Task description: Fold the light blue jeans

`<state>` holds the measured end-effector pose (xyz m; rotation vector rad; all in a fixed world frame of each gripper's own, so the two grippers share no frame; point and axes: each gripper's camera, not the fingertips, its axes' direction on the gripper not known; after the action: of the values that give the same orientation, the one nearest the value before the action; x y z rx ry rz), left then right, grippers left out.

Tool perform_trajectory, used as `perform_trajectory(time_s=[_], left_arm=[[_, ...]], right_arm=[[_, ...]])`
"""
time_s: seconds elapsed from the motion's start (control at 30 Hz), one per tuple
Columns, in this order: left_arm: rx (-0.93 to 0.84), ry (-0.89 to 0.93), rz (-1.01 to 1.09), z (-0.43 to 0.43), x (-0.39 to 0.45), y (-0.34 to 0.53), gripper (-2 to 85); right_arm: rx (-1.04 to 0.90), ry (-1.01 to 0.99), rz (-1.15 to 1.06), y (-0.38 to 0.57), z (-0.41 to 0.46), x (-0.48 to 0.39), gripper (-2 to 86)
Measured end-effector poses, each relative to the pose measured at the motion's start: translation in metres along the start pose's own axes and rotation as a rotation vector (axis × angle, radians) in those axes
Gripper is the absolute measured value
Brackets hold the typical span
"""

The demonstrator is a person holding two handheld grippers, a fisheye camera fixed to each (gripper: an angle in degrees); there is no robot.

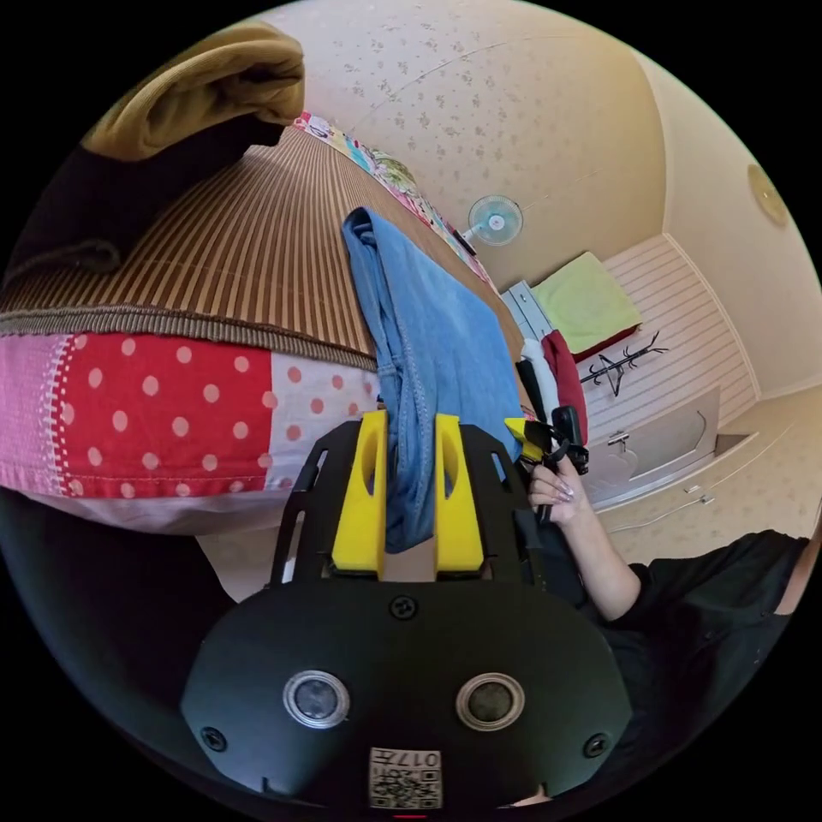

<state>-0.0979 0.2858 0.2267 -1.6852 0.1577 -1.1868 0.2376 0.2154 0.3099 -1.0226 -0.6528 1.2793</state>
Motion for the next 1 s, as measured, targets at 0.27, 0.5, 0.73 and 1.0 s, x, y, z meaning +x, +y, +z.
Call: perform_trajectory(time_s=[0.27,0.5,0.73,1.0], left_arm=[[0.088,0.289,0.081,-0.103,0.074,0.023,4.4],[0.186,0.259,0.087,-0.186,0.106,-0.043,4.3],[0.369,0.142,0.261,-0.388,0.187,-0.18,4.1],[0.39,-0.192,-0.047,-0.518,0.115,-0.174,4.4]], right_arm=[[0.01,-0.124,-0.209,0.042,-0.063,-0.088,1.0],[-0.103,-0.107,-0.342,-0.038,-0.023,-0.164,0.5],[-0.065,-0.072,-0.641,-0.124,0.06,-0.345,0.2],[-0.131,0.038,-0.45,-0.104,0.264,-0.332,1.1]])
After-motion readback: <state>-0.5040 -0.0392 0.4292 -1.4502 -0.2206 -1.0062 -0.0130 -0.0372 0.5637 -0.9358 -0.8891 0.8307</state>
